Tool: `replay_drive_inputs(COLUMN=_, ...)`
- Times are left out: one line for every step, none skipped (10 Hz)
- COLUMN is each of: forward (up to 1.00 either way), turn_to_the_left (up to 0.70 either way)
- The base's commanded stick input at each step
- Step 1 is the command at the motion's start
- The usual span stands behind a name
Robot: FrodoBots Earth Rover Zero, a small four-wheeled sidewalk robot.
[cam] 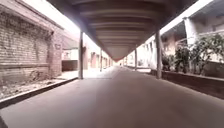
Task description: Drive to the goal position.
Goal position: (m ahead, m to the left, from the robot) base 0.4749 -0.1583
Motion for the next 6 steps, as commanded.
replay_drive_inputs(forward=0.70, turn_to_the_left=0.00)
replay_drive_inputs(forward=0.70, turn_to_the_left=0.00)
replay_drive_inputs(forward=0.70, turn_to_the_left=0.00)
replay_drive_inputs(forward=0.70, turn_to_the_left=0.00)
replay_drive_inputs(forward=0.70, turn_to_the_left=0.00)
replay_drive_inputs(forward=0.70, turn_to_the_left=0.00)
